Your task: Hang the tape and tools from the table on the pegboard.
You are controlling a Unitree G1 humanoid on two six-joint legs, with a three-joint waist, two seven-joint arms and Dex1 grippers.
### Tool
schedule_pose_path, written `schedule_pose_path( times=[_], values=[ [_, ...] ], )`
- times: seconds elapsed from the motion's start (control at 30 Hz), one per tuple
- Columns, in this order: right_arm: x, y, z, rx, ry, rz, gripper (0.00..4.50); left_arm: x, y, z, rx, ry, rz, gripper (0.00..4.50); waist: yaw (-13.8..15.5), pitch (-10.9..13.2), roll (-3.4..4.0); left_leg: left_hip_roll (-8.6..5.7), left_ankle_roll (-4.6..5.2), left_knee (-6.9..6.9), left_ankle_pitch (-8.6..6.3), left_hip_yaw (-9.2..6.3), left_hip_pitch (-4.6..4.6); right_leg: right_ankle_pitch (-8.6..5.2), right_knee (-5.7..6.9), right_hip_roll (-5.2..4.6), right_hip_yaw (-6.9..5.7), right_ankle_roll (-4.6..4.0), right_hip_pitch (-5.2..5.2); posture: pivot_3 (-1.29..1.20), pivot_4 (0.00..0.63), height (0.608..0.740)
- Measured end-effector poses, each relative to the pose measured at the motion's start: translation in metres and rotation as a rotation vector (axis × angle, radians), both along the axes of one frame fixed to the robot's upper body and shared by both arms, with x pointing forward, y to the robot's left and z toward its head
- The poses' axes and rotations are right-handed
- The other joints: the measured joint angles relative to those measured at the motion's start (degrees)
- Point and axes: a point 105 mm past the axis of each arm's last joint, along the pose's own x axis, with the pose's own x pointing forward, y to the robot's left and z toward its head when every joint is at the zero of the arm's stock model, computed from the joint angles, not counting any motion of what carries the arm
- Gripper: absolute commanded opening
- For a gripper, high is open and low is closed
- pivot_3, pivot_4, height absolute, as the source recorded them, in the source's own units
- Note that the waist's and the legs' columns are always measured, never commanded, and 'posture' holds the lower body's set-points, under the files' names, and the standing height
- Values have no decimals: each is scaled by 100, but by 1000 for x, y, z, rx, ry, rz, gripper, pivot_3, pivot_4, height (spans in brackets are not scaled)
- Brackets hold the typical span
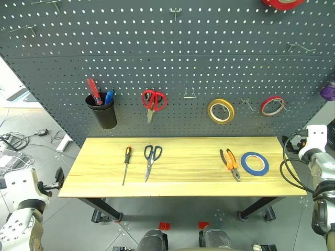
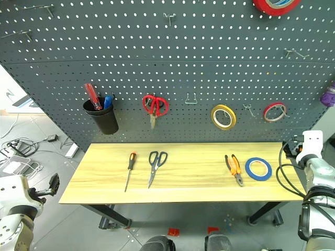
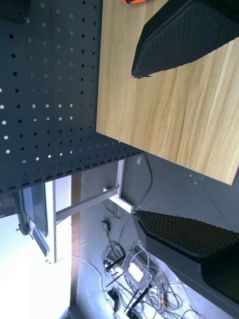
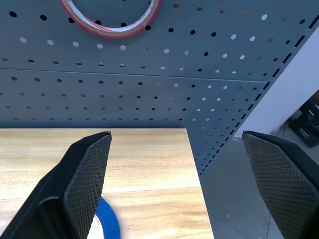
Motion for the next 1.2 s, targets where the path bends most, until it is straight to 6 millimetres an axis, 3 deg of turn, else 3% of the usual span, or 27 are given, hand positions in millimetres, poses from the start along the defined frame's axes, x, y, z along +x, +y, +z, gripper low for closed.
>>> schedule_pose_path(
  times=[0.33,0.8,0.93,1.1,1.2],
  values=[
    [1,1,0,-1,1,9,4500,-3,-3,-7,71,48,-31,4470,-1,0,0,0,0,-1,0,0,0,0,0,0,1,-1,0,-124,65,740],
    [5,13,3,-18,-20,72,4500,3,-14,-5,8,3,-89,4470,0,4,2,1,0,0,0,0,-1,0,0,-1,0,-1,-1,-145,83,740],
    [5,35,1,-57,-8,200,4500,15,-38,7,-5,-57,-232,4470,-7,21,4,4,0,0,0,0,-2,0,-2,-2,0,-2,-1,-169,105,740],
    [-2,76,-25,-46,147,332,4500,33,-89,23,33,-35,-527,4470,-4,165,24,11,1,0,0,1,-7,-25,3,-2,-1,-49,-9,-195,151,740],
    [-11,106,-26,-48,209,449,4500,41,-121,36,99,-21,-721,4470,-7,309,65,12,2,5,0,4,-15,-26,5,-3,1,-51,-15,-219,185,740]
  ],
)
